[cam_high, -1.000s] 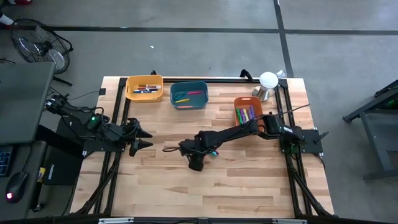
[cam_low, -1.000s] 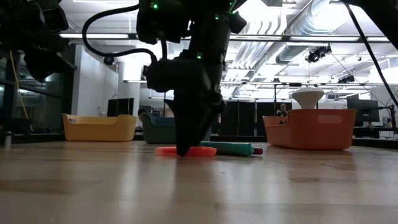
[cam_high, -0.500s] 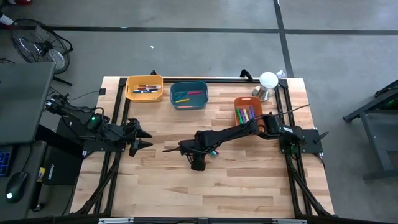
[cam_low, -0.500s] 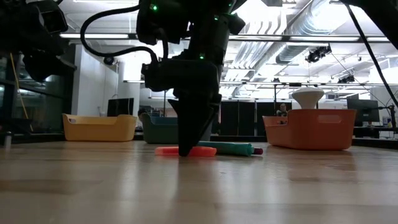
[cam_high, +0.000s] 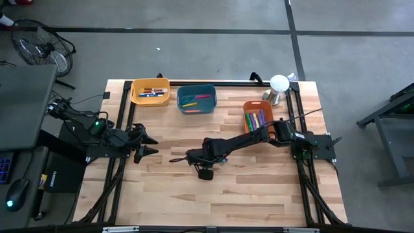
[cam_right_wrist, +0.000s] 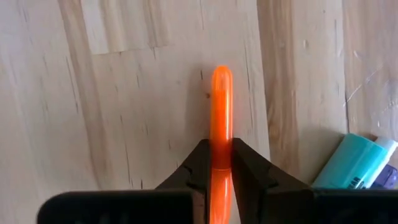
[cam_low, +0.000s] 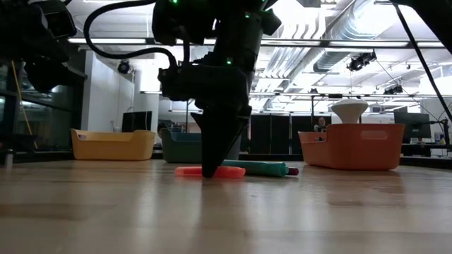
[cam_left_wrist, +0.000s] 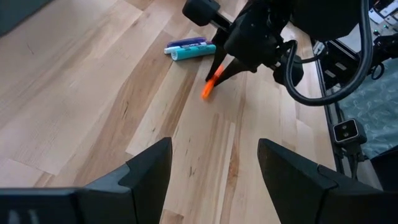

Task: Pick & Place Markers
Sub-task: Put the orange pen into the blue bin

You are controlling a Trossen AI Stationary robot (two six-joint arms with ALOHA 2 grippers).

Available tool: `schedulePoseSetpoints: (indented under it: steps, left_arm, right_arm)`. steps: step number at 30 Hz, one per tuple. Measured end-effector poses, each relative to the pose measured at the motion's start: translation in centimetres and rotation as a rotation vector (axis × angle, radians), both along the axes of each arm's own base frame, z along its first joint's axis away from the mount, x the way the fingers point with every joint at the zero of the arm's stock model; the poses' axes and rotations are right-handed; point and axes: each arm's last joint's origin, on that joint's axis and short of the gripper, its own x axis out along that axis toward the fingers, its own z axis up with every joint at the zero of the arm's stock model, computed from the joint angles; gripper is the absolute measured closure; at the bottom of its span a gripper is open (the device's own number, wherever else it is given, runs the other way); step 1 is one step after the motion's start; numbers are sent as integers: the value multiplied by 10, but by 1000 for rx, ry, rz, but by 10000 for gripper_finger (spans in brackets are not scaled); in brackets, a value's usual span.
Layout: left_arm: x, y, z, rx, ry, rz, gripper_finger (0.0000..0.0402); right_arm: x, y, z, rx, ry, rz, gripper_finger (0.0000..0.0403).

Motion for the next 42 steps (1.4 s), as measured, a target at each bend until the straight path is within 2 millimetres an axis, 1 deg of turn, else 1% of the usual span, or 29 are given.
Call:
schedulePoseSetpoints:
  steps: [8, 13, 15, 20, 24, 30, 34, 37, 40, 42]
  left_arm:
    - [0, 0, 0, -3, 0, 1, 170]
    - [0, 0, 0, -3, 0, 1, 170]
    - [0, 0, 0, -2, 1, 2, 170]
    - [0, 0, 0, -1, 2, 2, 170]
    - [0, 0, 0, -1, 2, 2, 170]
    - [0, 0, 0, -1, 2, 3, 170]
    - [0, 0, 0, -1, 1, 3, 170]
    - [0, 0, 0, -2, 1, 3, 170]
    - [0, 0, 0, -2, 1, 3, 170]
    - [0, 0, 0, -2, 0, 4, 170]
  right_arm:
    - [-2, 0, 2, 16, 11, -49, 372]
    - [-3, -1, 12, 24, -6, -56, 372]
    - [-3, -1, 13, 25, -6, -56, 372]
    - [1, 0, 23, 25, -5, -51, 372]
    - [4, 2, 35, 22, 8, -41, 372]
    - [13, 1, 69, -26, -51, -16, 372]
    - [17, -7, 98, -72, -94, -19, 372]
    - [19, -17, 121, -110, -130, -25, 372]
    - [22, -33, 144, -140, -179, -44, 372]
    - [23, -45, 155, -155, -206, -55, 372]
